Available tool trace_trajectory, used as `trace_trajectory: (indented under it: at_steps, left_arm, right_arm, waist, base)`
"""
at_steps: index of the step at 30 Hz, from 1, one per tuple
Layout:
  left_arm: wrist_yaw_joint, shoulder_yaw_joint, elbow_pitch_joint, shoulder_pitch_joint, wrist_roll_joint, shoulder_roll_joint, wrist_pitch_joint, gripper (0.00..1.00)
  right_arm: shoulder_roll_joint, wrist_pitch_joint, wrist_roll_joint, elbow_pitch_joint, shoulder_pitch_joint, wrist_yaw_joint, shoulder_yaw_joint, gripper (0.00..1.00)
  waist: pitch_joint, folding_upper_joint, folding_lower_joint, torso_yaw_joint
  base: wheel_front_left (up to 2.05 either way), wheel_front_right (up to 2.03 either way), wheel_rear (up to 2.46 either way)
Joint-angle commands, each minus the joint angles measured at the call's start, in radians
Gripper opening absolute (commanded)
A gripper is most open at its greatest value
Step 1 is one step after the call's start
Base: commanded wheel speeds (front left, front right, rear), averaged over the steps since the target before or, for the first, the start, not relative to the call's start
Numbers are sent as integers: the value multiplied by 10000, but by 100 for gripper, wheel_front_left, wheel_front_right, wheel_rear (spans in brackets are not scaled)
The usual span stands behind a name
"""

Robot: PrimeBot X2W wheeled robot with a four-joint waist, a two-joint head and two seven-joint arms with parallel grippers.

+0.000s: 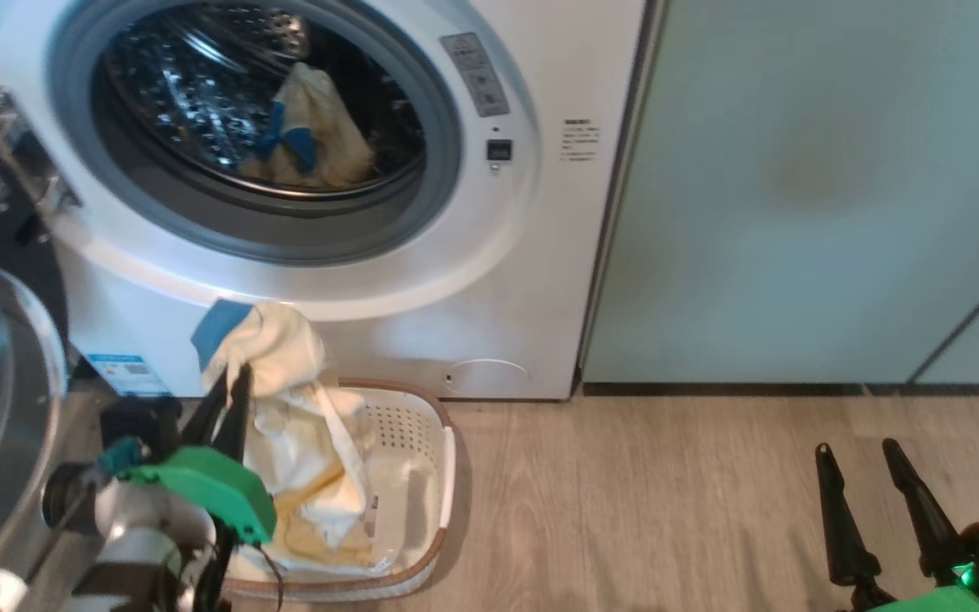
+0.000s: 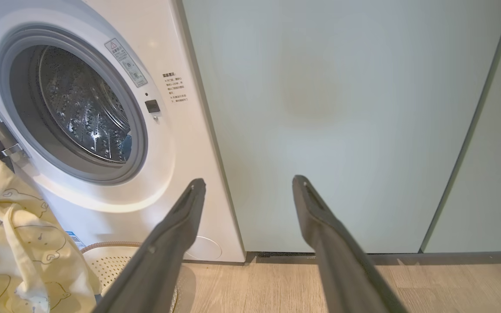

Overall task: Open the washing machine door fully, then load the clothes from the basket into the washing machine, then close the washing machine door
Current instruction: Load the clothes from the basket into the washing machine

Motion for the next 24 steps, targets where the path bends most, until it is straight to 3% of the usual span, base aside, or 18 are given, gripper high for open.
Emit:
trace_trajectory:
  at_steps: [1, 13, 24]
  left_arm:
    - [-56, 526, -223, -682, -82, 349, -6, 0]
    - [-601, 1295, 1867, -2885, -948, 1150, 504, 0]
    - [-1246, 1538, 3188, -5445, -1203, 2579, 1584, 0]
  right_arm:
    - [-158, -113, 79, -260, -507, -29, 201, 100]
    - [-158, -175, 467, -182, -927, -29, 312, 100]
    - [-158, -180, 1246, -590, -1470, -29, 419, 100]
  waist:
    - [129, 0, -2, -159]
    - [1260, 0, -2, -1232]
    - [3131, 0, -2, -2255]
  base:
    - [0, 0, 0]
    - [0, 0, 0]
    - [0, 0, 0]
